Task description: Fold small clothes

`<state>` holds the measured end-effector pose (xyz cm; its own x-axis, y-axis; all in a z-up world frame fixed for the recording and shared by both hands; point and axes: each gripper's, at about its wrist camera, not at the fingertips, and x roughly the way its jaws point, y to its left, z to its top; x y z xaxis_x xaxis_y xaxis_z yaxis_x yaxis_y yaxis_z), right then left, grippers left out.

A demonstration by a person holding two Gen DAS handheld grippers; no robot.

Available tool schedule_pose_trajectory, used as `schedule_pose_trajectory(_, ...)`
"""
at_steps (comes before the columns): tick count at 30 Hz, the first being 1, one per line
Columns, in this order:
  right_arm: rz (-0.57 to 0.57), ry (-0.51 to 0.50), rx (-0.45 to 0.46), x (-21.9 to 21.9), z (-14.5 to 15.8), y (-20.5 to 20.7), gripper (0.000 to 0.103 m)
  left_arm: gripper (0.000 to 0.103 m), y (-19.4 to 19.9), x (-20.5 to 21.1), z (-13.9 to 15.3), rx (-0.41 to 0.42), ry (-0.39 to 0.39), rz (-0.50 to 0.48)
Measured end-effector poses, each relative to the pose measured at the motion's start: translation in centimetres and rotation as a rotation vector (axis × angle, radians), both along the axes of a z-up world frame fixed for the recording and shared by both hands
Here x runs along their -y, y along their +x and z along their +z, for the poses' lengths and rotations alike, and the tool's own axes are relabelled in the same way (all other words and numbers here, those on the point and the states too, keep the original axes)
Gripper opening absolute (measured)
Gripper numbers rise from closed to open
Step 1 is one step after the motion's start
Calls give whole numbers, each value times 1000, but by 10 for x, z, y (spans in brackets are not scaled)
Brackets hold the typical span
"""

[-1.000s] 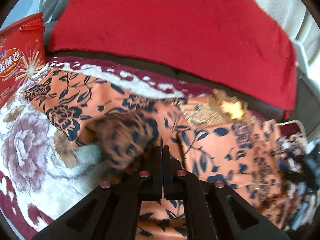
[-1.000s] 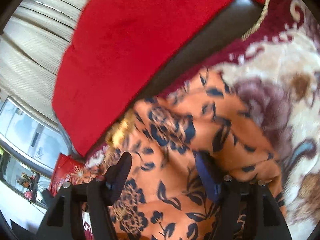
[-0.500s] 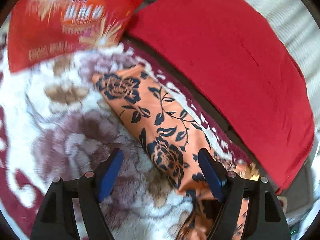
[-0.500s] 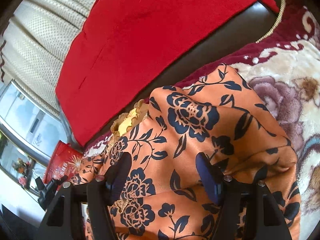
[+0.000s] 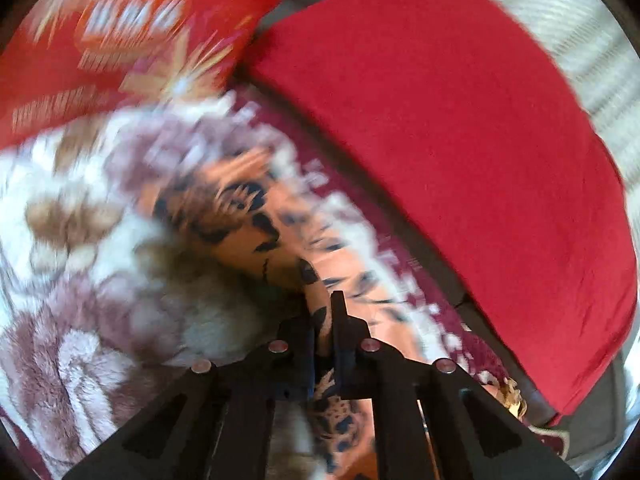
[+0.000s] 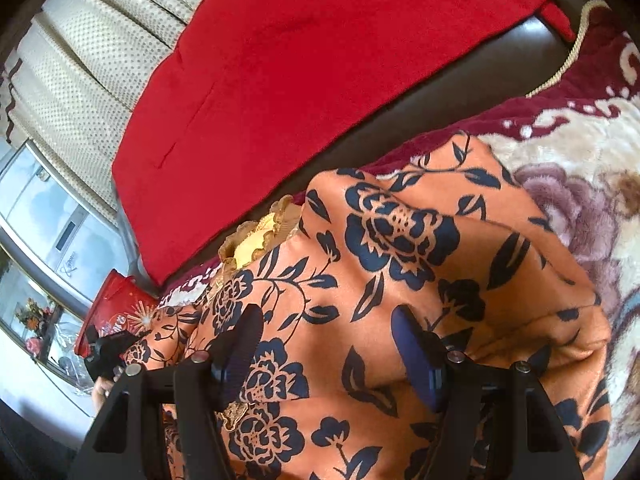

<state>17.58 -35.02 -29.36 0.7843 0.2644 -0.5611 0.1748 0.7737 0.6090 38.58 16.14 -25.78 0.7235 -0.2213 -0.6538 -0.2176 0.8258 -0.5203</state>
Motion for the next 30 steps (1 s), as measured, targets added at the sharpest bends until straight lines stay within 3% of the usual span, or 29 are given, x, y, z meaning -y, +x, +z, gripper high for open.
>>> schedule_pose_trajectory(5,-53,-7,31,12,7,-9,70,6,-26,82,56,161,173,-197)
schedule_pose_trajectory(10,-87,15,39,27,8,-18,70,6,-76,196,88,292,305,-463)
schedule_pose_trajectory(14,-114,19,59,43,13,-33,70,7,-117,286,82,319,372,-690)
schedule_pose_trajectory(16,-133,29,69,53,16,-41,70,9,-134,329,62,282,427,-804)
schedule_pose_trajectory(18,-155,53,78,65,16,-49,70,11,-143,350,43,218,435,-907)
schedule_pose_trajectory(21,-180,103,73,81,16,-55,70,23,-153,347,38,217,432,-974)
schedule_pose_trajectory(22,-182,123,74,86,16,-56,70,35,-152,341,44,239,423,-967)
schedule_pose_trajectory(23,-184,136,76,86,17,-56,70,54,-153,331,50,267,403,-956)
schedule_pose_trajectory(25,-176,162,83,86,17,-54,70,72,-152,303,68,345,332,-911)
schedule_pose_trajectory(28,-139,160,82,72,21,-46,70,73,-135,264,85,398,265,-828)
schedule_pose_trajectory(30,-101,115,77,53,26,-38,70,73,-121,242,85,381,282,-755)
